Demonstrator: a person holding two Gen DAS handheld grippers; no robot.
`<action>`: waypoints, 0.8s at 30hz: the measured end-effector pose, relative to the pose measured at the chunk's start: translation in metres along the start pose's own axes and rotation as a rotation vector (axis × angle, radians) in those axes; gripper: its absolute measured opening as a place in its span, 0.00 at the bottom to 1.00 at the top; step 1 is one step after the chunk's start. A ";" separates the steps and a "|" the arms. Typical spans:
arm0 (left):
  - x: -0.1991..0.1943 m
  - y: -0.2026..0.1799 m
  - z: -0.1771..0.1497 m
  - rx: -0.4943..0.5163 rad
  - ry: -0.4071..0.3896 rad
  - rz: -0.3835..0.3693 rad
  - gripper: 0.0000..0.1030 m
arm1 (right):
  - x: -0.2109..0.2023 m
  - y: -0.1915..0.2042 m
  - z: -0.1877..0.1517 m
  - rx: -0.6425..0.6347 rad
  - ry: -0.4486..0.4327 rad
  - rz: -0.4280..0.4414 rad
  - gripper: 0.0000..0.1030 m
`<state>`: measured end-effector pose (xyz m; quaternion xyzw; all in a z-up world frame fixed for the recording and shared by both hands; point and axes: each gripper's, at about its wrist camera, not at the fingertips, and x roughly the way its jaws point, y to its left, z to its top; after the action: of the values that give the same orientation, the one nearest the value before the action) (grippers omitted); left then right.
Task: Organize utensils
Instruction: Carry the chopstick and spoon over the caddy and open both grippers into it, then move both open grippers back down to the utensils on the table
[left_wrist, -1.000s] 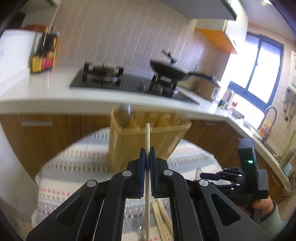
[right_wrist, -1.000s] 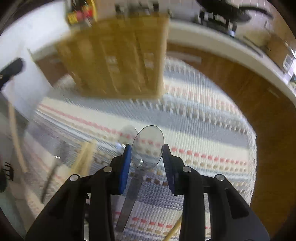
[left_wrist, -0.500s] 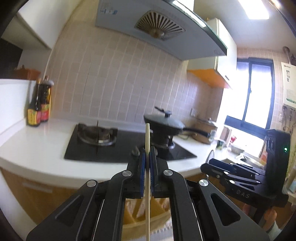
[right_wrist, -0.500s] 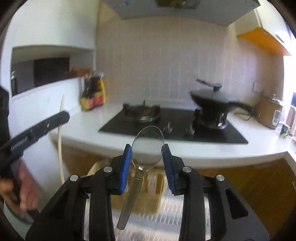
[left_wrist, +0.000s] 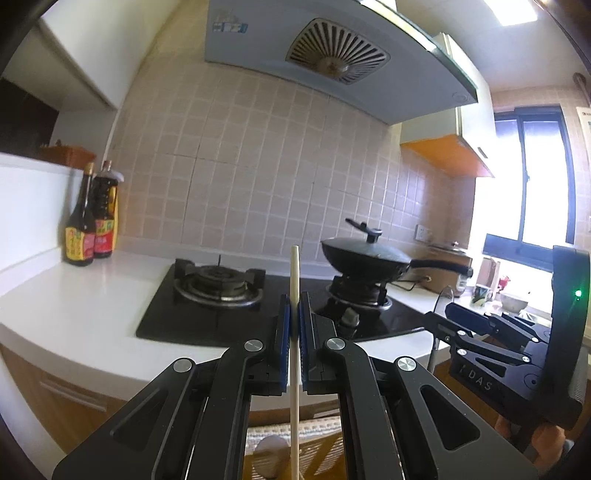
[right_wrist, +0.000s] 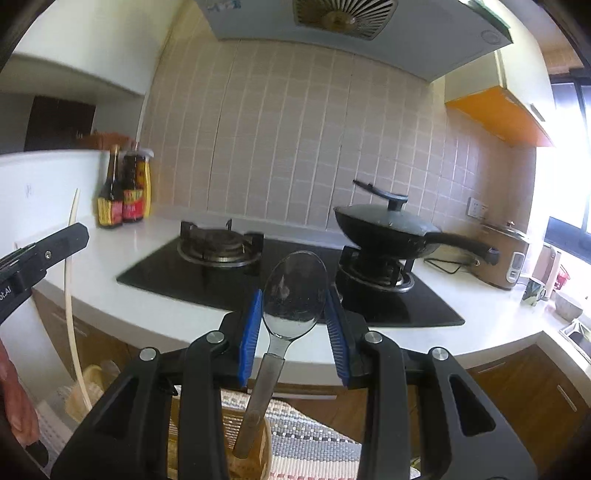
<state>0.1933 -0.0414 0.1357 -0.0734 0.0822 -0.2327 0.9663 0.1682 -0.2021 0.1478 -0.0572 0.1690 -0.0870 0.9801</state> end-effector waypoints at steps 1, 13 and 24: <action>0.002 0.000 -0.005 0.003 0.002 0.010 0.02 | 0.005 0.002 -0.005 -0.006 0.015 -0.014 0.31; 0.008 0.010 -0.038 0.001 0.040 0.033 0.03 | 0.011 -0.002 -0.027 0.048 0.104 0.063 0.31; -0.029 0.011 -0.035 -0.038 0.084 -0.022 0.42 | -0.023 -0.016 -0.031 0.135 0.206 0.227 0.51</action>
<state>0.1661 -0.0224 0.1033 -0.0827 0.1264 -0.2446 0.9578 0.1336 -0.2160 0.1286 0.0373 0.2676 0.0079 0.9628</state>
